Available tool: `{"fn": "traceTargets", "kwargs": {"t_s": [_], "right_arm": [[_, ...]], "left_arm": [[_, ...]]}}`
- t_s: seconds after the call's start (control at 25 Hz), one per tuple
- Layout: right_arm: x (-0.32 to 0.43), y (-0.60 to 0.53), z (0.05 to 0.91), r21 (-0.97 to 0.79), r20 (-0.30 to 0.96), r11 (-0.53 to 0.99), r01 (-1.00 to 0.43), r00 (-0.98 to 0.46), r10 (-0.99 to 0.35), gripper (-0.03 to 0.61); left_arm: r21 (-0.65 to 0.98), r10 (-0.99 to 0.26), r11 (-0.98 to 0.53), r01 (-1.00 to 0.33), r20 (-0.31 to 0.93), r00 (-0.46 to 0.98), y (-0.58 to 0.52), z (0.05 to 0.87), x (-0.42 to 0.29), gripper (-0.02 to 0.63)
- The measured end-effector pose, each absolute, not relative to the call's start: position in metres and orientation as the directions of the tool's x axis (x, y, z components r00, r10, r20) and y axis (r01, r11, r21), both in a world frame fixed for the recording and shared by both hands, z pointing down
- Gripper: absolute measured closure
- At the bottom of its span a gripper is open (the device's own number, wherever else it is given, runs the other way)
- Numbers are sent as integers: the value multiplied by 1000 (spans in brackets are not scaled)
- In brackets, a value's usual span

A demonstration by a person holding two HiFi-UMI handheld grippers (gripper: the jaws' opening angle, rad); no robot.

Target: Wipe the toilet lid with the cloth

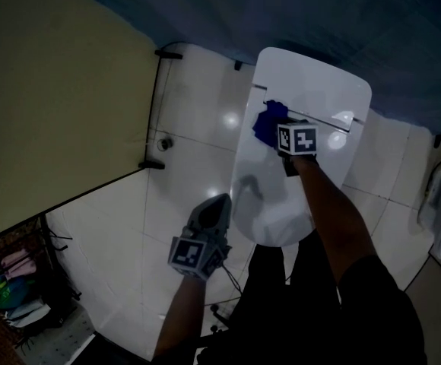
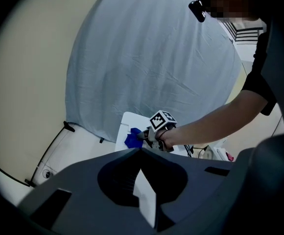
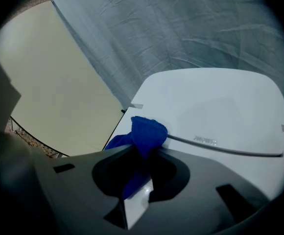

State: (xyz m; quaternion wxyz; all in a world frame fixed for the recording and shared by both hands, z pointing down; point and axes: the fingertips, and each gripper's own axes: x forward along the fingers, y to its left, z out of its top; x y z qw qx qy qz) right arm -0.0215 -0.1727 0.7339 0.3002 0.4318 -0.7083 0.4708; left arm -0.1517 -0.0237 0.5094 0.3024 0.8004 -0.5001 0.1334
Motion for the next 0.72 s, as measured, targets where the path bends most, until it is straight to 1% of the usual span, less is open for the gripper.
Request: {"fn": "traceTargets", "kwargs": {"t_s": [0.12, 0.2, 0.32, 0.44, 0.56, 0.72], "right_arm": [[1, -169, 734, -404, 833, 176, -898, -441, -334, 514], [17, -165, 734, -406, 833, 165, -899, -439, -338, 514], [42, -157, 735, -409, 832, 152, -900, -436, -343, 514], [68, -150, 735, -400, 836, 139, -906, -423, -350, 514], [94, -142, 735, -388, 843, 124, -913, -406, -353, 514], [131, -133, 738, -368, 854, 109, -923, -382, -353, 514]], "left_arm": [[352, -692, -322, -879, 547, 472, -35, 520, -140, 621], [355, -658, -310, -882, 589, 468, -45, 532, -133, 623], [348, -541, -280, -895, 713, 446, -56, 560, -122, 623], [366, -432, -198, -909, 800, 416, -64, 580, -118, 621], [377, -408, -115, -919, 826, 389, -66, 583, -117, 623], [348, -383, -113, -931, 849, 364, -58, 586, -114, 621]]}}
